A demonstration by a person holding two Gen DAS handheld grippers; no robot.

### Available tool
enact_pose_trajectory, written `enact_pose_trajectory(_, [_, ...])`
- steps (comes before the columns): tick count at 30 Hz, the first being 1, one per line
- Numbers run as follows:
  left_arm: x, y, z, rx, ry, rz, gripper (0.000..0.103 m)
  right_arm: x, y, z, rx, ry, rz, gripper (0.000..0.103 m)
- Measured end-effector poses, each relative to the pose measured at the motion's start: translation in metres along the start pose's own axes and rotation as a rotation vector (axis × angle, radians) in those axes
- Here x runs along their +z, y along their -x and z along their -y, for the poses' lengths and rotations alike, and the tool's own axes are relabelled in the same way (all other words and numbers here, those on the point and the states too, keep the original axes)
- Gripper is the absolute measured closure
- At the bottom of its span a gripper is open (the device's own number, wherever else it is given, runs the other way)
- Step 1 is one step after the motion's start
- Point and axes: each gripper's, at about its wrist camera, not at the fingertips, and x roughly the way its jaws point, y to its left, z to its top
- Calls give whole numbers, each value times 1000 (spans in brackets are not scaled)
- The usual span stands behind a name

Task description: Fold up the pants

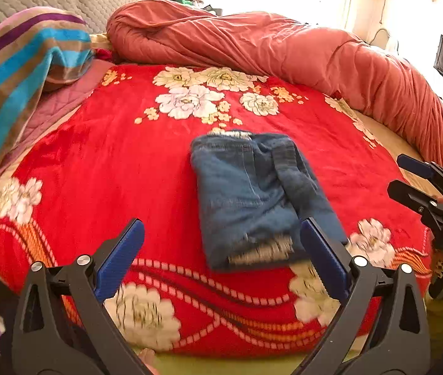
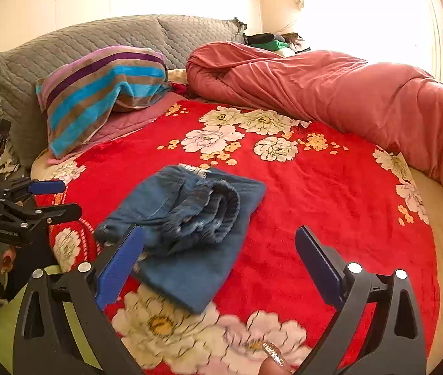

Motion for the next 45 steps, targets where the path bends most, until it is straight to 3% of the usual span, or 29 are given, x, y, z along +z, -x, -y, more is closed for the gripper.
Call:
enact_pose_trajectory(15, [-44, 22, 9, 1, 10, -56, 10, -41, 12, -27, -1, -21, -85, 6])
enact_pose_trajectory(45, [-47, 18, 5, 54, 32, -85, 10, -42, 7, -21, -20, -41, -108, 6])
